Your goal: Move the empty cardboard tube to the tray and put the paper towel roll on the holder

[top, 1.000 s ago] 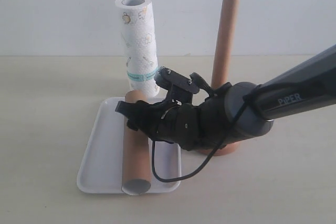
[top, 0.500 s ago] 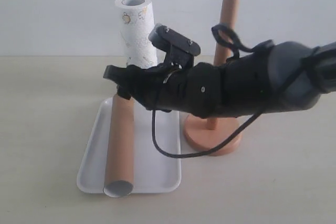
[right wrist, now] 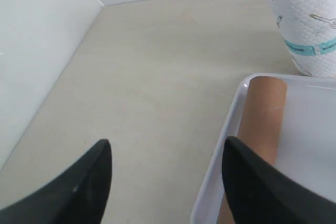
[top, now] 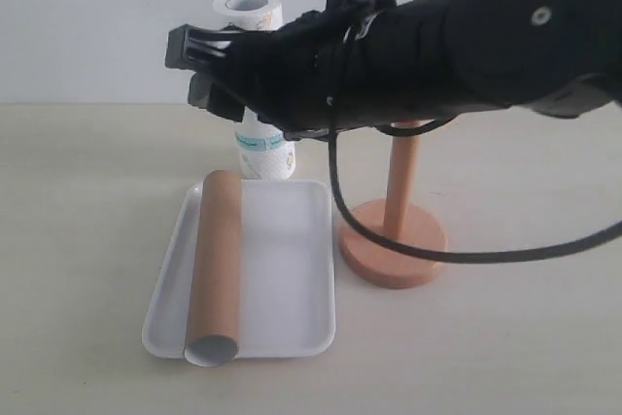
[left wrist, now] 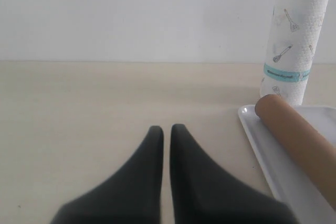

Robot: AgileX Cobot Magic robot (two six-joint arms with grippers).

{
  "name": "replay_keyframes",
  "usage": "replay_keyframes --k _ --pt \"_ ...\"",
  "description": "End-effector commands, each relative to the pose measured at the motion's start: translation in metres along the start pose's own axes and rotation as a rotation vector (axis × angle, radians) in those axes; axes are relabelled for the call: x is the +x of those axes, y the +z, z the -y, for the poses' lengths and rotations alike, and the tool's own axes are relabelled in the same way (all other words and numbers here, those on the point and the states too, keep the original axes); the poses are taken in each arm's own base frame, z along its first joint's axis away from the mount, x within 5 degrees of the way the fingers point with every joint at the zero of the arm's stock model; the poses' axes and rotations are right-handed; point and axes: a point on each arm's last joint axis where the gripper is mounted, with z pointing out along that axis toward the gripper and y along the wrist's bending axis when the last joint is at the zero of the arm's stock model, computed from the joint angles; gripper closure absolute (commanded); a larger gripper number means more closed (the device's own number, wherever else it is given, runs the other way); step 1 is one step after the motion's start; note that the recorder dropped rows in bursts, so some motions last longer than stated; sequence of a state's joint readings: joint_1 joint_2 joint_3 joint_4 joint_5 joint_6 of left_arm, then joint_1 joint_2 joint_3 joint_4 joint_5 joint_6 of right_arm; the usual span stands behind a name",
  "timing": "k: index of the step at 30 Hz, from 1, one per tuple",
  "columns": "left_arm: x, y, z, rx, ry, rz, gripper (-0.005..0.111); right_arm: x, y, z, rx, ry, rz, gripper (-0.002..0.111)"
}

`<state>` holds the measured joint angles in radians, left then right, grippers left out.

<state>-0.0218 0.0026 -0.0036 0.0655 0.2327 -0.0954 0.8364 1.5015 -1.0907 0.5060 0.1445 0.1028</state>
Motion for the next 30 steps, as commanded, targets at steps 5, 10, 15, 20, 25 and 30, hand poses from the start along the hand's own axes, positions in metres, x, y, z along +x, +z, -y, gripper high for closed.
replay_keyframes --k 5,10,15,20,25,30 --pt "0.001 0.0 0.0 -0.002 -0.002 -0.001 0.103 -0.007 -0.052 -0.019 -0.062 -0.114 -0.068 0.073" --pt "0.001 0.0 0.0 -0.002 -0.002 -0.001 0.103 -0.009 -0.077 -0.026 -0.094 -0.16 -0.082 0.109" --pt "0.001 0.0 0.0 -0.002 -0.002 -0.001 0.103 0.0 -0.102 -0.021 -0.107 -0.168 -0.044 0.108" --pt "0.001 0.0 0.0 -0.002 -0.002 -0.001 0.103 0.028 -0.123 0.001 -0.09 -0.147 0.002 0.108" --pt "0.001 0.0 0.0 -0.002 -0.002 -0.001 0.103 0.07 -0.128 0.03 -0.049 -0.058 -0.051 0.108" --pt "0.001 0.0 0.0 -0.002 -0.002 -0.001 0.103 0.098 -0.129 0.046 -0.008 -0.058 -0.17 0.108"
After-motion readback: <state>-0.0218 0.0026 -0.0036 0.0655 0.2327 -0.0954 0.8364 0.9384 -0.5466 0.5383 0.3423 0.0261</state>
